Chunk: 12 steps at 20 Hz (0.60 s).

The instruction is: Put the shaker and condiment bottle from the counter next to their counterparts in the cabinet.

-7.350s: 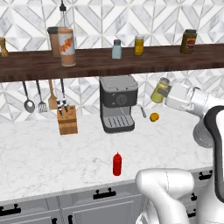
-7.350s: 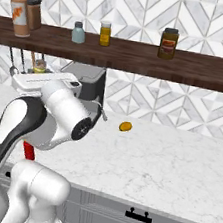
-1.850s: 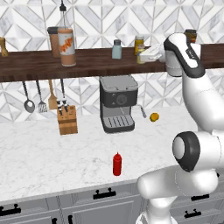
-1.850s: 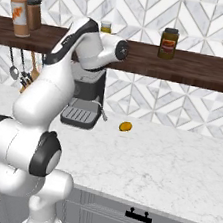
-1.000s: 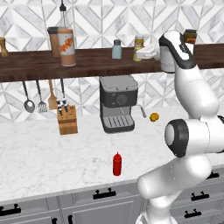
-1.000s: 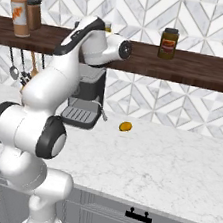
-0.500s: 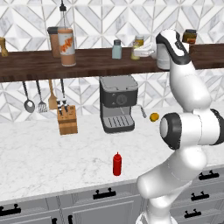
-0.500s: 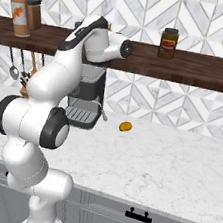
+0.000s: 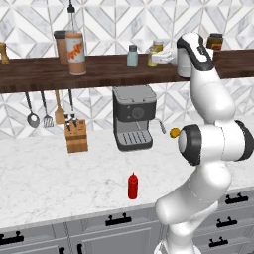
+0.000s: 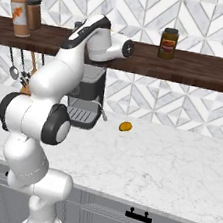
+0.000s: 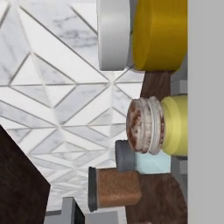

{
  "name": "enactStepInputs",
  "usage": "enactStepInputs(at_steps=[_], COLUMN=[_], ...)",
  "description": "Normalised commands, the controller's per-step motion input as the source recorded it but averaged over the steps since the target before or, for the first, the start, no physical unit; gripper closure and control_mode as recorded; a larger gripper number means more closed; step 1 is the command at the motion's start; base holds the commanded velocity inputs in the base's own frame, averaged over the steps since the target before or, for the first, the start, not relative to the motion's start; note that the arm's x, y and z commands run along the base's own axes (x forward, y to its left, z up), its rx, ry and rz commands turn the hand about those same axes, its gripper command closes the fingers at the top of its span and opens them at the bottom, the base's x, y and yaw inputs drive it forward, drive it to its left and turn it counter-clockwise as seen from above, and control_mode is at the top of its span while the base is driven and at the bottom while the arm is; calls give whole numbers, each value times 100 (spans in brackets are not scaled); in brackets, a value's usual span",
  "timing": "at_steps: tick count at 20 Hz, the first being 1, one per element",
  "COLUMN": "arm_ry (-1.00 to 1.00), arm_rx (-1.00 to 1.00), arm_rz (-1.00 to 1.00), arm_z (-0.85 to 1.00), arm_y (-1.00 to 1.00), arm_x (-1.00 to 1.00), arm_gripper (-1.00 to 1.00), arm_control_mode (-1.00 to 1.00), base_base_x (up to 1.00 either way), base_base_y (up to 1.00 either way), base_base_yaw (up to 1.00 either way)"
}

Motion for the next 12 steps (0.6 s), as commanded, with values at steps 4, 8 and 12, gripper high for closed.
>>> enactStepInputs(at_steps=[4, 8, 12], arm_ry=[1, 0, 0], arm_rx=[1, 1, 2], arm_rz=[0, 0, 0], arm_z=[-24, -27, -18], arm_y=[0, -6, -29], arm_x=[5, 2, 0], arm_gripper=[-100, -100, -100], arm_control_mode=[-100, -100, -100], base_base_x=[0, 0, 0], base_base_y=[0, 0, 0], base_base_yaw=[0, 0, 0])
